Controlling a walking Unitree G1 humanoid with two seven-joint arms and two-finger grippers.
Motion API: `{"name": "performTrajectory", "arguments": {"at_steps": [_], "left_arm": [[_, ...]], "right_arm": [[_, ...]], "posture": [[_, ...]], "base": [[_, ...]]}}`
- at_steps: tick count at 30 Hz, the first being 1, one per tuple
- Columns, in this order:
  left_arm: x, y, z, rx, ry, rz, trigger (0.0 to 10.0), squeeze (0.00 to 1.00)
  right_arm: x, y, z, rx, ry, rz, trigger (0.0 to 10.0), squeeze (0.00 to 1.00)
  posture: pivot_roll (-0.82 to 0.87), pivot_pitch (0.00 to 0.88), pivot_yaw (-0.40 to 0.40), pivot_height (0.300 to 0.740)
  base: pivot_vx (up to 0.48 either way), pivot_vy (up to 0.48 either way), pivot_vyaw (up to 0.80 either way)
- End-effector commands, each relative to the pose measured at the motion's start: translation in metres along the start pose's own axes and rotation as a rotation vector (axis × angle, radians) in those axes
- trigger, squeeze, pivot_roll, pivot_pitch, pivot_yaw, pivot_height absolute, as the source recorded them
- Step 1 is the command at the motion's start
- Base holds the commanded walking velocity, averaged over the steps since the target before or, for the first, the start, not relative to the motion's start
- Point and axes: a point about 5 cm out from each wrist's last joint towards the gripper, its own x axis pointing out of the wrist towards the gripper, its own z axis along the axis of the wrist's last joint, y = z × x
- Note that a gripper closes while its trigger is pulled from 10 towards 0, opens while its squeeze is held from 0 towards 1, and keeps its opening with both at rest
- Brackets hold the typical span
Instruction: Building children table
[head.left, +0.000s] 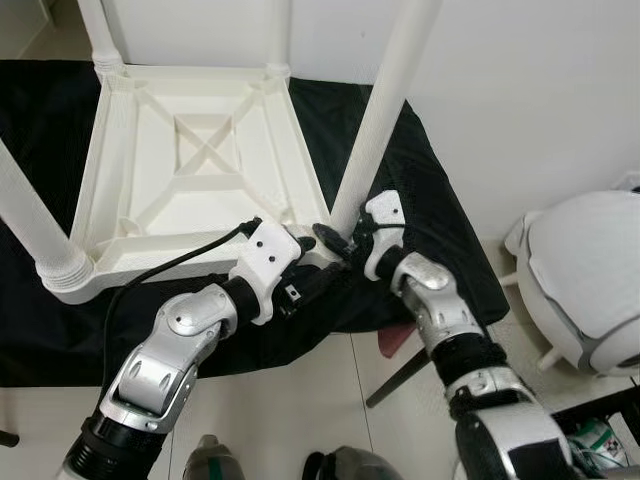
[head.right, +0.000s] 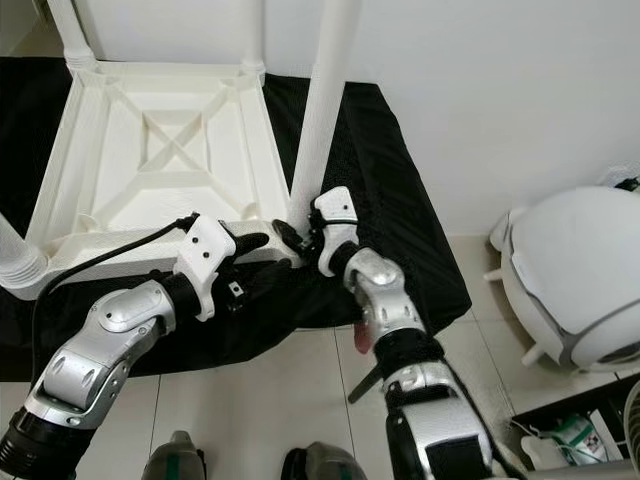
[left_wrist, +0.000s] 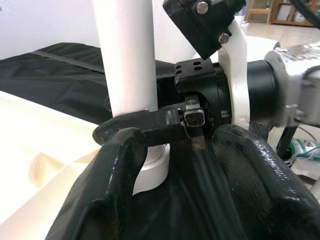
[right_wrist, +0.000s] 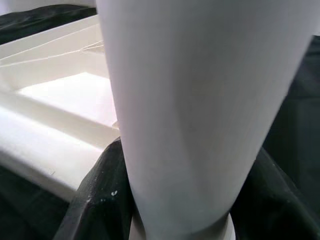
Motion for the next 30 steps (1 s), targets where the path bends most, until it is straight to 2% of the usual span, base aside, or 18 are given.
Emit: {"name": "performTrajectory", "arguments": {"at_steps": [1,2,3,4,5,16,17,21,28,29,30], "left_arm": [[0.0,-0.001,0.0,0.005,0.004,-0.01,10.0,0.0],[0.0,-0.001,0.0,0.008,0.006,-0.015,10.0,0.0],[0.0,-0.001,0.0,0.011,0.006,-0.02,10.0,0.0],[0.0,-0.001,0.0,0.011,0.006,-0.02,10.0,0.0],[0.001,-0.001,0.001,0.015,0.006,-0.026,10.0,0.0],[0.003,-0.005,-0.001,0.009,0.006,-0.046,10.0,0.0],[0.003,-0.005,0.0,0.009,0.004,-0.051,10.0,0.0],[0.004,-0.005,0.0,0.01,0.003,-0.056,10.0,0.0],[0.003,-0.005,0.0,0.011,0.006,-0.063,10.0,0.0],[0.003,-0.005,0.0,0.011,0.006,-0.063,10.0,0.0],[0.004,-0.006,0.0,0.011,0.006,-0.065,10.0,0.0]], "right_arm": [[0.001,-0.002,0.005,-0.005,-0.011,-0.046,10.0,0.0],[0.001,-0.002,0.005,0.034,-0.007,-0.105,10.0,0.0],[0.0,0.0,0.005,0.035,-0.009,-0.181,10.0,0.0],[0.0,0.0,0.005,0.035,-0.009,-0.181,10.0,0.0],[-0.002,0.004,0.006,0.062,-0.014,-0.291,10.0,0.0],[-0.011,0.01,0.008,0.065,0.031,-0.391,10.0,0.0],[-0.013,0.011,0.009,0.088,0.024,-0.389,10.0,1.0],[-0.015,0.01,0.011,0.112,0.015,-0.403,10.0,1.0],[-0.018,0.0,0.016,0.119,0.004,-0.416,10.0,1.0],[-0.018,-0.001,0.016,0.119,0.007,-0.41,10.0,1.0],[-0.018,-0.003,0.016,0.135,0.01,-0.344,10.0,1.0]], "posture": [[0.05,0.0,-0.109,0.74],[0.04,0.0,-0.106,0.74],[0.04,0.0,-0.104,0.74],[0.04,0.0,-0.104,0.74],[0.04,0.0,-0.101,0.74],[0.03,0.0,-0.093,0.74],[0.03,0.0,-0.093,0.74],[0.02,0.0,-0.088,0.74],[0.02,0.0,-0.083,0.74],[0.02,0.0,-0.083,0.74],[0.01,0.0,-0.083,0.74]], "base": [[0.0,0.0,0.0],[0.0,0.0,0.0],[0.0,0.0,0.0],[0.0,0.0,0.0],[0.0,0.0,0.0],[0.0,0.0,0.0],[0.0,0.0,0.0],[0.0,0.0,0.0],[0.0,0.0,0.0],[0.0,0.0,0.0],[0.0,0.0,0.0]]}}
